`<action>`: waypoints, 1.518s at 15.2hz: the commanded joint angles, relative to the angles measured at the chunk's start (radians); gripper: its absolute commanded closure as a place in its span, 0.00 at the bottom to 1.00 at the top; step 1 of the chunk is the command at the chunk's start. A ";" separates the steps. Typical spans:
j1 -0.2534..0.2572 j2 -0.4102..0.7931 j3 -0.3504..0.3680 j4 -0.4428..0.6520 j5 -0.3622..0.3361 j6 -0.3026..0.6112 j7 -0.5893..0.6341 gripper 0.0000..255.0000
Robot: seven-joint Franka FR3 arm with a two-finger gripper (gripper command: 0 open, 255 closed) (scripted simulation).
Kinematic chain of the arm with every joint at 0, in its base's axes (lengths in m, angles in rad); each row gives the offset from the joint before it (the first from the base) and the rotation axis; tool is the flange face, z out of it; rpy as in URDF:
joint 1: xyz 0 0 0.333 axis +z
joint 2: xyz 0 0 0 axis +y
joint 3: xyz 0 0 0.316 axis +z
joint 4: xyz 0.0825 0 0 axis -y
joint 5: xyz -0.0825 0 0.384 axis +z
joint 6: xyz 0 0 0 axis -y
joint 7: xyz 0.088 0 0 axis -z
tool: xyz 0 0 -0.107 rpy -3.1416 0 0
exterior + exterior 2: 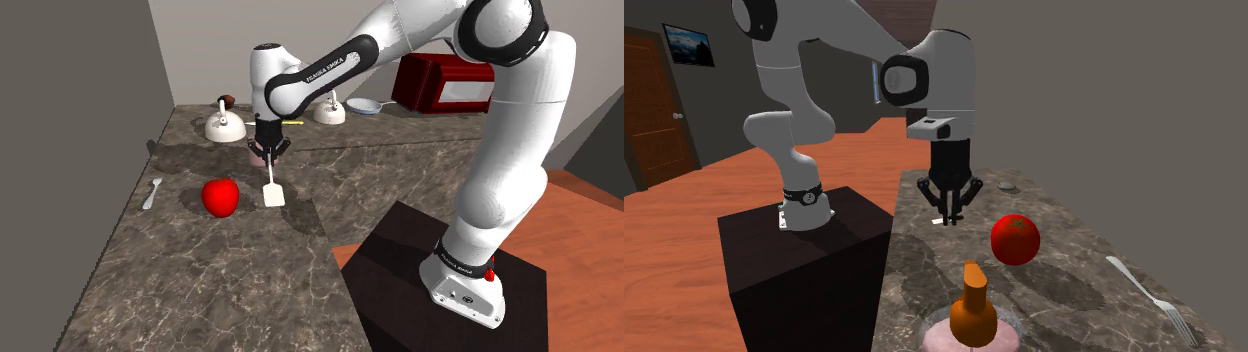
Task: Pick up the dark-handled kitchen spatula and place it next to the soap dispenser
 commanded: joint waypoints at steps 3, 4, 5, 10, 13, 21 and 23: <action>0.009 0.032 -0.010 -0.018 -0.028 0.044 0.021 1.00; 0.011 0.040 -0.013 -0.022 -0.035 0.055 0.026 1.00; 0.013 0.049 -0.016 -0.026 -0.042 0.066 0.031 1.00; 0.026 0.092 -0.033 -0.043 -0.080 0.117 0.058 1.00; 0.035 0.120 -0.045 -0.050 -0.103 0.147 0.075 1.00; 0.064 0.198 -0.084 -0.058 -0.169 0.224 0.121 1.00; 0.071 0.214 -0.093 -0.058 -0.181 0.238 0.130 1.00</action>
